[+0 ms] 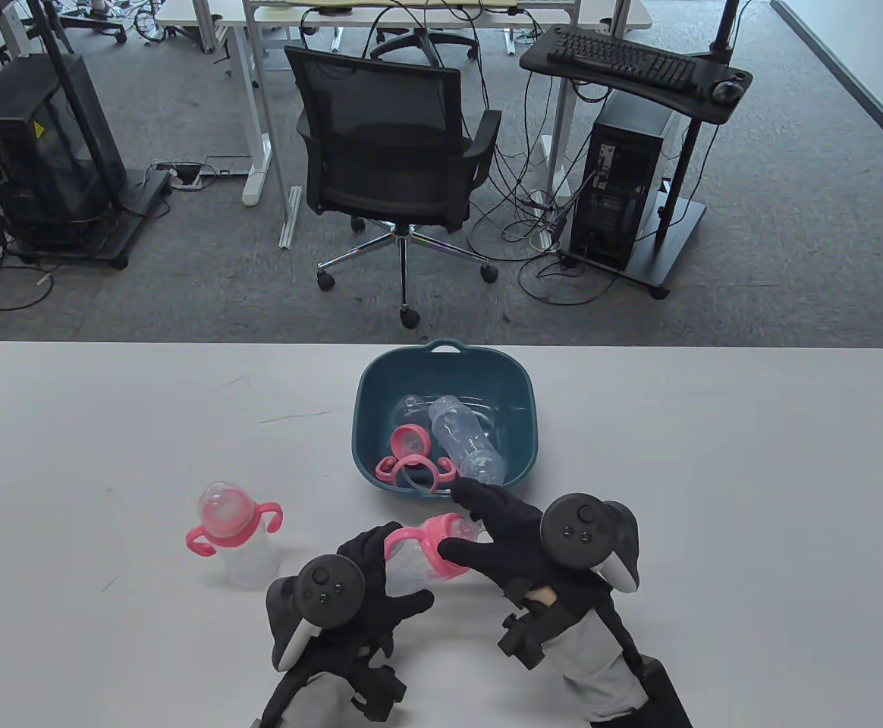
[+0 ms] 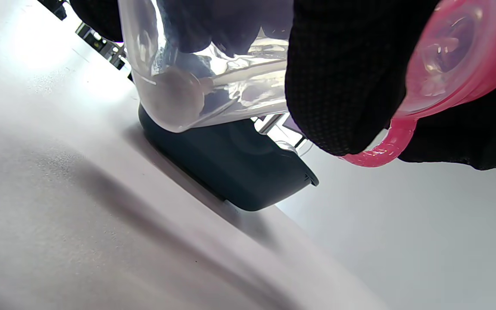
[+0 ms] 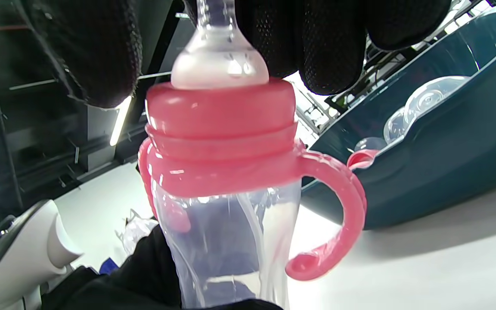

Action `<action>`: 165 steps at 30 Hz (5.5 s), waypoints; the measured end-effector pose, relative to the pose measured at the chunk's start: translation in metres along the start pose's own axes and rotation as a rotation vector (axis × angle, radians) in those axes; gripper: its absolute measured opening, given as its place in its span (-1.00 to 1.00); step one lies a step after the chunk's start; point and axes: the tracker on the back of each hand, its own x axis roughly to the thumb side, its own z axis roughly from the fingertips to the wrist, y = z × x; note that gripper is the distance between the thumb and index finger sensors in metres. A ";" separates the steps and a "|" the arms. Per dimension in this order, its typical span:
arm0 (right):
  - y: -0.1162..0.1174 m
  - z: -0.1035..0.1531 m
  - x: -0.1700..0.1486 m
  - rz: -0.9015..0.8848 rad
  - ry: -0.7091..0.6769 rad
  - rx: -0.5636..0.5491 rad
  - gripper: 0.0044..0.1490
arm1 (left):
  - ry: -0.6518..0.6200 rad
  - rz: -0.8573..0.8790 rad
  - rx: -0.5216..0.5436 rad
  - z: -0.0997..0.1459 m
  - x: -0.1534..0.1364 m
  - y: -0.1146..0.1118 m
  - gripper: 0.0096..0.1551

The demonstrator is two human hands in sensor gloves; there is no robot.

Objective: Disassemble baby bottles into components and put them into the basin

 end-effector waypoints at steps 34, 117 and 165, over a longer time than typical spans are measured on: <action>0.002 -0.001 0.002 -0.059 -0.085 0.029 -0.05 | -0.031 -0.007 -0.018 -0.002 -0.002 0.004 0.13; -0.011 0.004 -0.001 0.036 0.056 0.101 0.06 | -0.063 -0.112 0.012 0.001 0.003 0.006 0.13; -0.006 0.002 0.002 0.001 0.045 0.212 -0.02 | -0.068 -0.128 -0.001 0.002 0.007 0.006 0.14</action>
